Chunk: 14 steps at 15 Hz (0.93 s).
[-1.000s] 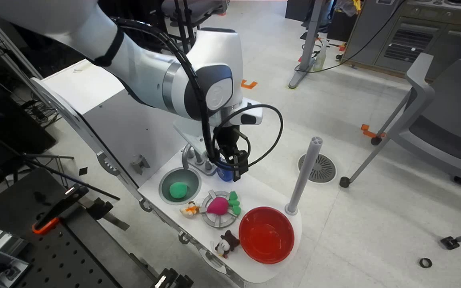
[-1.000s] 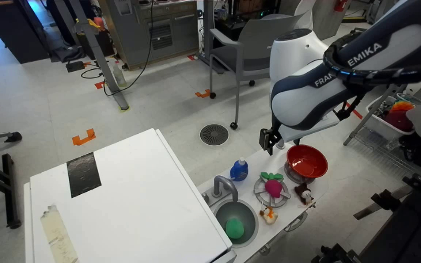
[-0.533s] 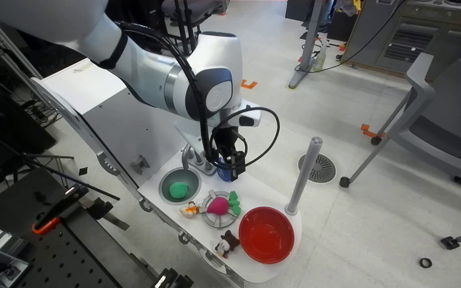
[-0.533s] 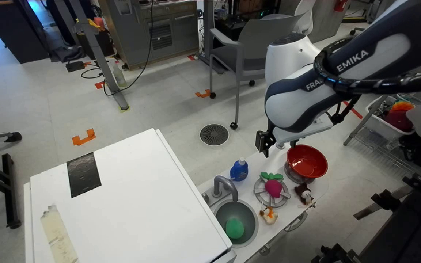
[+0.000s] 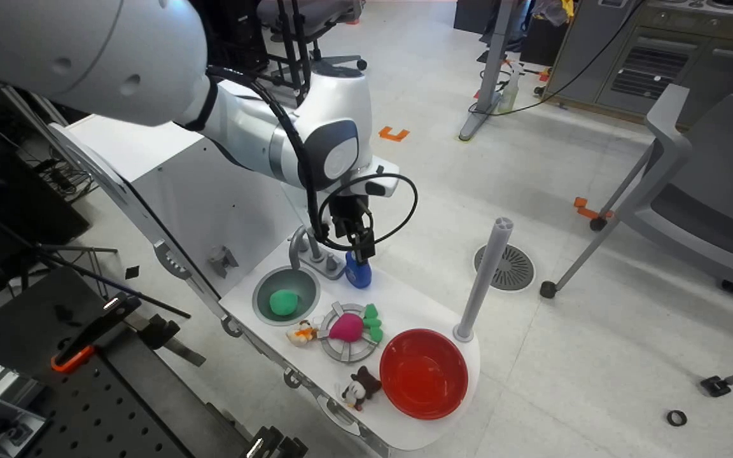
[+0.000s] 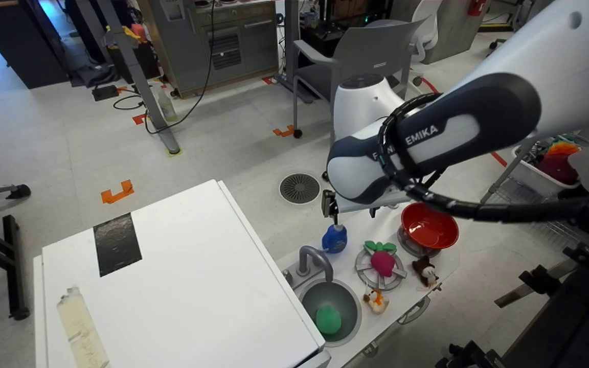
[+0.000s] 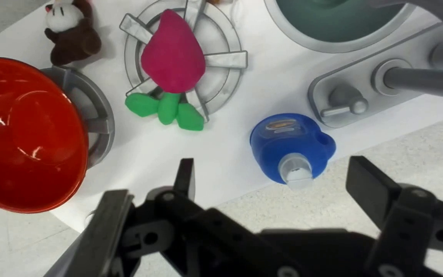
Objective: Move the blue bottle to the right
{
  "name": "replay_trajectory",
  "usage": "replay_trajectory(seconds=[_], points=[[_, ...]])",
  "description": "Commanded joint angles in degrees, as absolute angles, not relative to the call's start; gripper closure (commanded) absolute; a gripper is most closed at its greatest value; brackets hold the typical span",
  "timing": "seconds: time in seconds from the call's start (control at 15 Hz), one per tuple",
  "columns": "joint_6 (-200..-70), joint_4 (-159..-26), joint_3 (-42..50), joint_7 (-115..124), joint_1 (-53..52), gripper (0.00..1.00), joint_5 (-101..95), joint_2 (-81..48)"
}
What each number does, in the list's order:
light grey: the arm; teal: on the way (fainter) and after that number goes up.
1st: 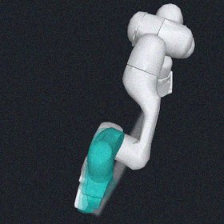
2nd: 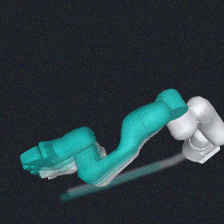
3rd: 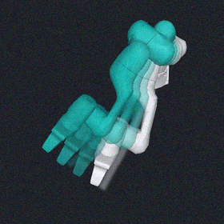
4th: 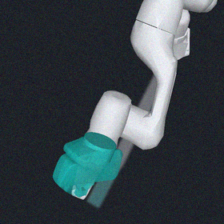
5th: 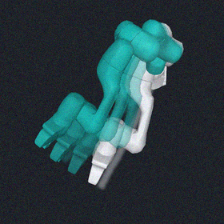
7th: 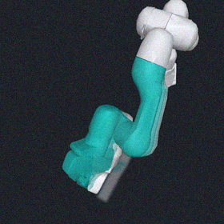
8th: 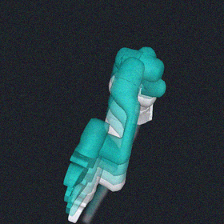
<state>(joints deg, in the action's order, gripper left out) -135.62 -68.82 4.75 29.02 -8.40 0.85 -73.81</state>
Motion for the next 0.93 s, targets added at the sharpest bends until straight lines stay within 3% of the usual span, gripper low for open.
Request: replay_trajectory(seconds=[0.0,0.27,0.33,0.87], points=[[-130.0,-54.9,6.5,34.4,-10.6,0.00,0.2,-83.6],[-126.1,-44.4,7.8,38.1,-12.1,0.00,-0.6,-90.9],[-129.1,-52.4,8.2,39.0,-13.0,0.00,-1.1,-85.7],[-131.4,-53.2,10.3,46.5,-13.9,0.00,-4.5,-85.4]])
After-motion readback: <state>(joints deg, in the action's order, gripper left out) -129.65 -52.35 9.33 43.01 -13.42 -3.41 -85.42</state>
